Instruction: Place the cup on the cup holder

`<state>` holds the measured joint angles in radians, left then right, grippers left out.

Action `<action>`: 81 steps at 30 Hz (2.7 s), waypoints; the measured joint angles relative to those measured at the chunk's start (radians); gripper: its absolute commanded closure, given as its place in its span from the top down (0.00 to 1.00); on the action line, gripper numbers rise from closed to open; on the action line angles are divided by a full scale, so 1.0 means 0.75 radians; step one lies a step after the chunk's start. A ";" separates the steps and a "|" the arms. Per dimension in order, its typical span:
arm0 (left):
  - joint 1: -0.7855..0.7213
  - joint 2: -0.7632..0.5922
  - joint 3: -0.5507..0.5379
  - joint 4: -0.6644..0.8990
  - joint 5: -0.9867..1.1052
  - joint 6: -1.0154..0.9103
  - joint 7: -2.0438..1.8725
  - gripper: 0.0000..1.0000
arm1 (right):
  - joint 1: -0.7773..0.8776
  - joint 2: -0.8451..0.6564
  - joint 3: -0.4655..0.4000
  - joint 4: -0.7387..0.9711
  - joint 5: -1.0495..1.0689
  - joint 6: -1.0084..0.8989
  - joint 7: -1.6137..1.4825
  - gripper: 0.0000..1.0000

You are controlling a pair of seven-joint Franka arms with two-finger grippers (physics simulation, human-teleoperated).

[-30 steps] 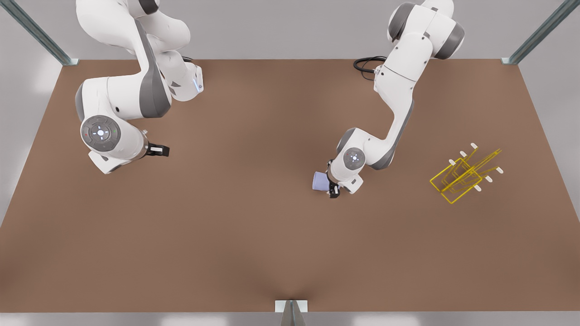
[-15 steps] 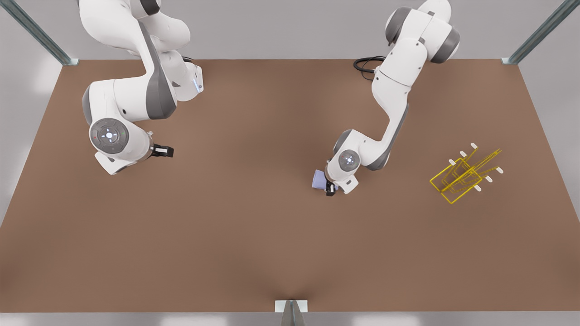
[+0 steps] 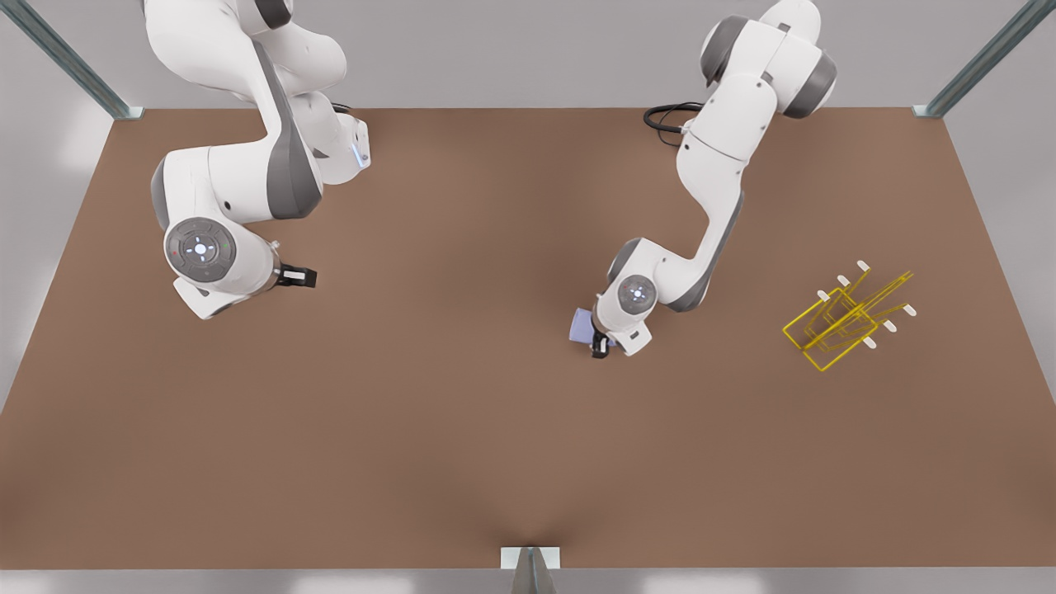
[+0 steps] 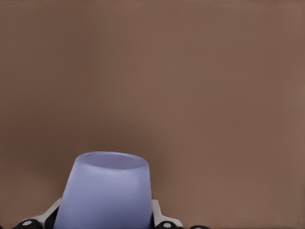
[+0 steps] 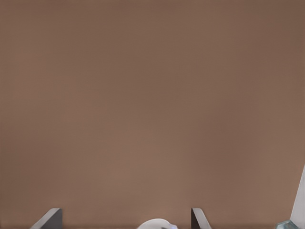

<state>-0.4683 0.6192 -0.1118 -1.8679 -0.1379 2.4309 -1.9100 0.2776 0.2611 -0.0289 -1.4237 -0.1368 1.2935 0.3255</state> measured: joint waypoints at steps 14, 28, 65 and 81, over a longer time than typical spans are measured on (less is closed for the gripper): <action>-1.037 0.450 1.636 0.626 0.622 -0.944 0.031 0.64 | -0.005 0.049 -0.001 -0.002 0.000 0.008 0.002 1.00; -0.802 0.704 1.763 0.487 0.924 -0.722 0.121 0.64 | -0.024 0.066 -0.002 -0.004 0.021 0.016 -0.004 1.00; -1.436 0.694 1.945 -0.660 0.869 -0.165 -0.042 0.68 | -0.112 0.065 -0.002 0.149 0.035 0.051 -0.019 1.00; -1.612 0.091 2.116 -0.200 0.679 -0.446 -0.106 1.00 | -0.104 0.065 -0.002 0.147 0.039 0.017 0.004 1.00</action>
<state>-1.6773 0.6872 1.4751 -2.0182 0.3711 2.0962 -1.9898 0.1999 0.3096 -0.0305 -1.3136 -0.1075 1.3061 0.3282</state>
